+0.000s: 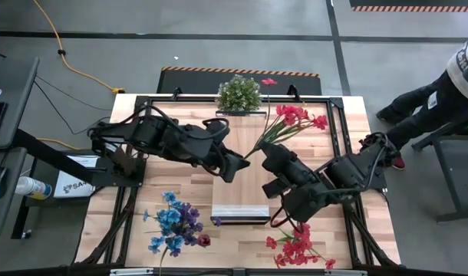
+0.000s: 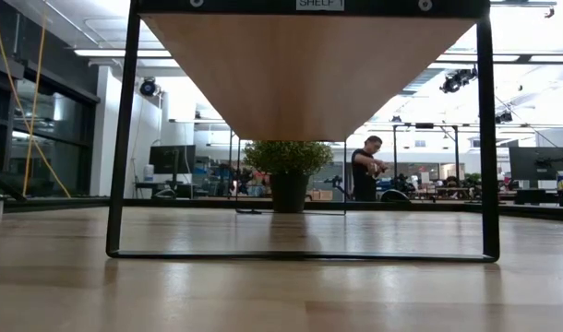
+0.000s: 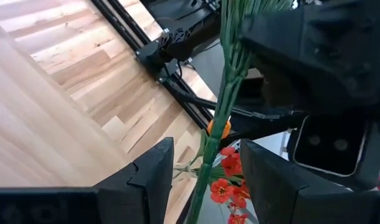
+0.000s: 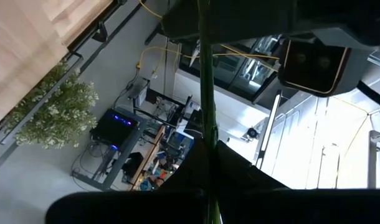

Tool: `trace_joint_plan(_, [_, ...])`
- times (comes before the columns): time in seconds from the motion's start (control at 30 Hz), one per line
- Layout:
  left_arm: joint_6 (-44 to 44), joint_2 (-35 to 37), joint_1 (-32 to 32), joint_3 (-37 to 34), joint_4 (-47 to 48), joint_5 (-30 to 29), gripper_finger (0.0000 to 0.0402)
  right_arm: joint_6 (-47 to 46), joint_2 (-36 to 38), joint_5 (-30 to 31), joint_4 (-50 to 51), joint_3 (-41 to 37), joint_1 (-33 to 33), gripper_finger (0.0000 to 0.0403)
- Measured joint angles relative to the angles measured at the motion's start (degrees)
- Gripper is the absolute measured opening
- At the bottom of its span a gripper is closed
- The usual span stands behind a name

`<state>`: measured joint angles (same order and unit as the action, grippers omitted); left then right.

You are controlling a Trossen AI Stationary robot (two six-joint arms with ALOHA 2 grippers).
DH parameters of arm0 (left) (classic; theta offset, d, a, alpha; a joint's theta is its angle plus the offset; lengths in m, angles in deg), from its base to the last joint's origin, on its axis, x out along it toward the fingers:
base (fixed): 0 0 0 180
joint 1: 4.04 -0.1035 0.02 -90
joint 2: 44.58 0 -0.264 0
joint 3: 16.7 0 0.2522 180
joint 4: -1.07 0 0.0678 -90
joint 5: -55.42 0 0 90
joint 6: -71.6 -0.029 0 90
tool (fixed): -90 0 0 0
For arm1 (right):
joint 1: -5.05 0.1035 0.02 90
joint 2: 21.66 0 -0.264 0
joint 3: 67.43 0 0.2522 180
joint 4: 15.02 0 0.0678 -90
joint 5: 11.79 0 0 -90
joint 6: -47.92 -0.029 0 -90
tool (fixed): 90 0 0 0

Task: Pick and place flowers into a vace then onto a shelf
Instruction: Put the red flowers into the right transparent vase

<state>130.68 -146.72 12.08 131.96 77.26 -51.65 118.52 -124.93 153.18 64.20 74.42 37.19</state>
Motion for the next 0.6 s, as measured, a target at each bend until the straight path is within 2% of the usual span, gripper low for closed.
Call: trace_joint_plan(0.6, [-0.5, -1.3, 0.0, 0.0, -2.2, 0.4, 0.0216, 0.3, 0.0, -2.2, -0.2, 0.0, 0.4, 0.0])
